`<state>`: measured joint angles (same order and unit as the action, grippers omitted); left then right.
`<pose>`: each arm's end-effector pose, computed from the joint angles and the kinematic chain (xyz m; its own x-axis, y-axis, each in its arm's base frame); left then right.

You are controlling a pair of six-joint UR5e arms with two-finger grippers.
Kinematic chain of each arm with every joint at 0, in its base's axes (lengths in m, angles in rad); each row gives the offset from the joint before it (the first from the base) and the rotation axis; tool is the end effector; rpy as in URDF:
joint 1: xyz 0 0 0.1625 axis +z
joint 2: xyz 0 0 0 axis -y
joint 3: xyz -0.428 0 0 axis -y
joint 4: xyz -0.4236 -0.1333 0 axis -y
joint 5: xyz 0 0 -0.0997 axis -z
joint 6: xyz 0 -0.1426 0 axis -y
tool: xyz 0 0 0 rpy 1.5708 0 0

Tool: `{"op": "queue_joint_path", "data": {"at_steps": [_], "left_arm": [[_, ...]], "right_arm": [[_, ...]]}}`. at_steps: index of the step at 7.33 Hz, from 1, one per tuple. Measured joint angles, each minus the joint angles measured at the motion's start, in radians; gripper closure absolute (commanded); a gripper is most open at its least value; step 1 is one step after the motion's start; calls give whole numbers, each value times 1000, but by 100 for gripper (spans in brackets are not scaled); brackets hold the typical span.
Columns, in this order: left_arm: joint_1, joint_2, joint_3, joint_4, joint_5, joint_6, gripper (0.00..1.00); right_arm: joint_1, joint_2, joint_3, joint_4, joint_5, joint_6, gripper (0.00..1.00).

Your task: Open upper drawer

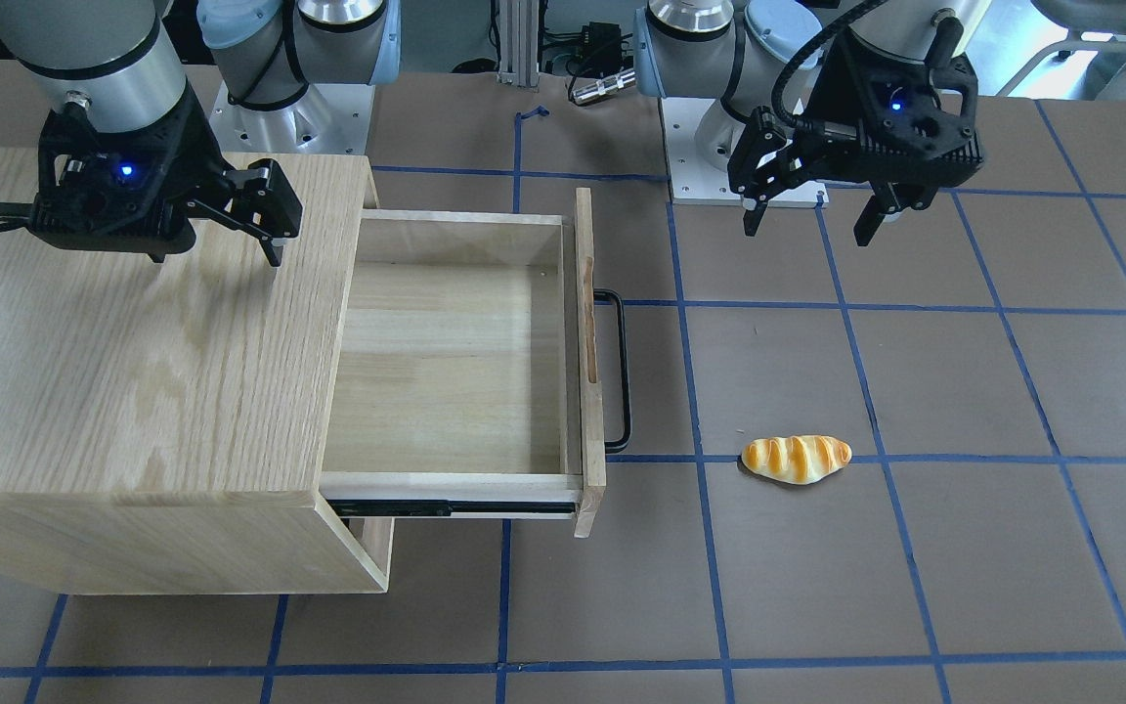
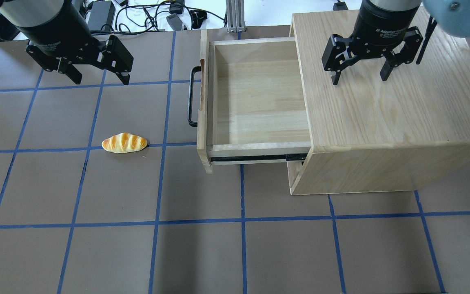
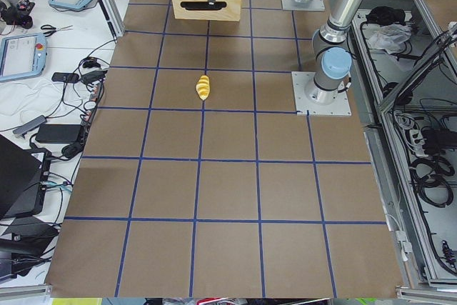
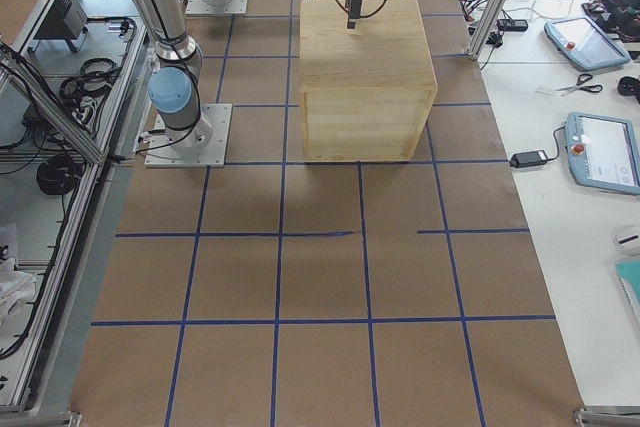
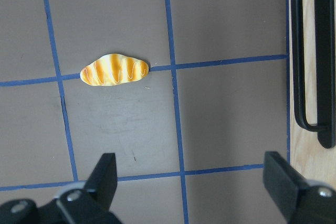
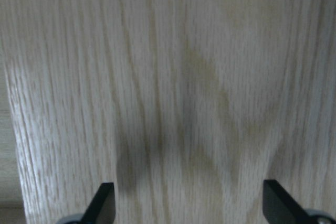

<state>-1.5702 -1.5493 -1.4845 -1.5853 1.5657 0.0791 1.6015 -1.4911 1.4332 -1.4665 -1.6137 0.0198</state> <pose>-0.1337 -0.5246 0.5033 -0.9969 0.0786 -0.0023 0.0784 0.9925 -0.0933 0.1440 -0.5458 0.4667 -0.9990 -0.0129 0.0438 -0.0109 0.9989 0.0455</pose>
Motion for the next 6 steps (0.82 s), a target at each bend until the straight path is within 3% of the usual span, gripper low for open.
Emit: {"op": "queue_joint_path", "data": {"at_steps": [6], "left_arm": [[11, 6, -1, -8, 2, -8, 0]], "right_arm": [[0, 0, 0, 0, 0, 0, 0]]}}
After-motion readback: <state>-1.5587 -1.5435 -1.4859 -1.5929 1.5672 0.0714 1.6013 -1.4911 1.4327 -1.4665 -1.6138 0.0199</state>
